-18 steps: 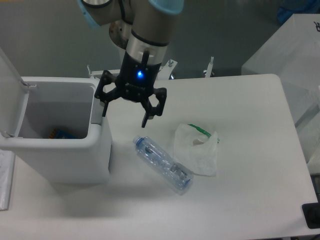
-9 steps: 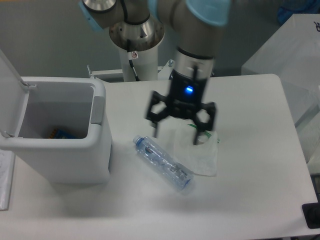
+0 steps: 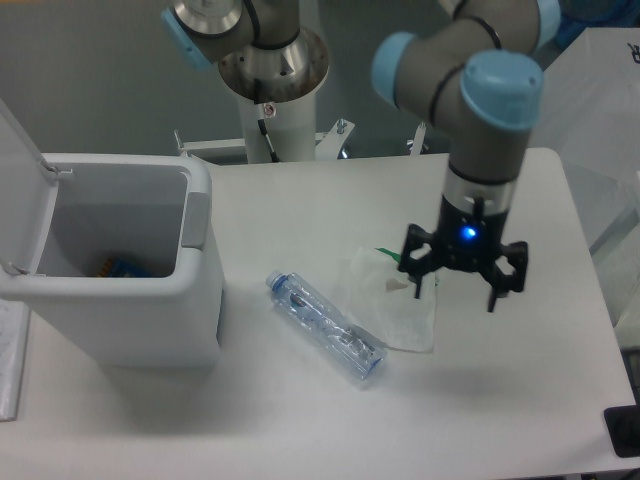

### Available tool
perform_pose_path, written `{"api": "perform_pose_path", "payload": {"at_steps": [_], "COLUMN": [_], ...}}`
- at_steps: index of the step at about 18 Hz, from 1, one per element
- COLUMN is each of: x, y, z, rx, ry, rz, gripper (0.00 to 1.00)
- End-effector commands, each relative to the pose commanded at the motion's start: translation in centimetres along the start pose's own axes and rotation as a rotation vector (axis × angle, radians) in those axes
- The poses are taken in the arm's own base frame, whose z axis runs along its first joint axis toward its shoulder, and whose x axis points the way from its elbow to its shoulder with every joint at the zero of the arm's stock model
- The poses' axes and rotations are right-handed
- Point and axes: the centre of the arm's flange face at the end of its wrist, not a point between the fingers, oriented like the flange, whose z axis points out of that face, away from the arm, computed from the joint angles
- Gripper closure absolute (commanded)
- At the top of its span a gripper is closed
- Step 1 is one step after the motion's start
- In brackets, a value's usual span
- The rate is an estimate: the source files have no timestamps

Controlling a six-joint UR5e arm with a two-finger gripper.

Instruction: Open the trash can

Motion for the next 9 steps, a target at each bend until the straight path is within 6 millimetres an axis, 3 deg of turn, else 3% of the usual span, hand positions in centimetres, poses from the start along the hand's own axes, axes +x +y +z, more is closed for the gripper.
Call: {"api": "perform_pose_path", "payload": {"at_steps": [3,9], "x": [-2.0,-1.7], "y": [-0.1,0.7], "z": [1.6,2.9], "rx": [-0.072,-0.114], "ry": [-0.038,-0.027], "rz": [0.143,0.259], "gripper": [0.0,0.0]}}
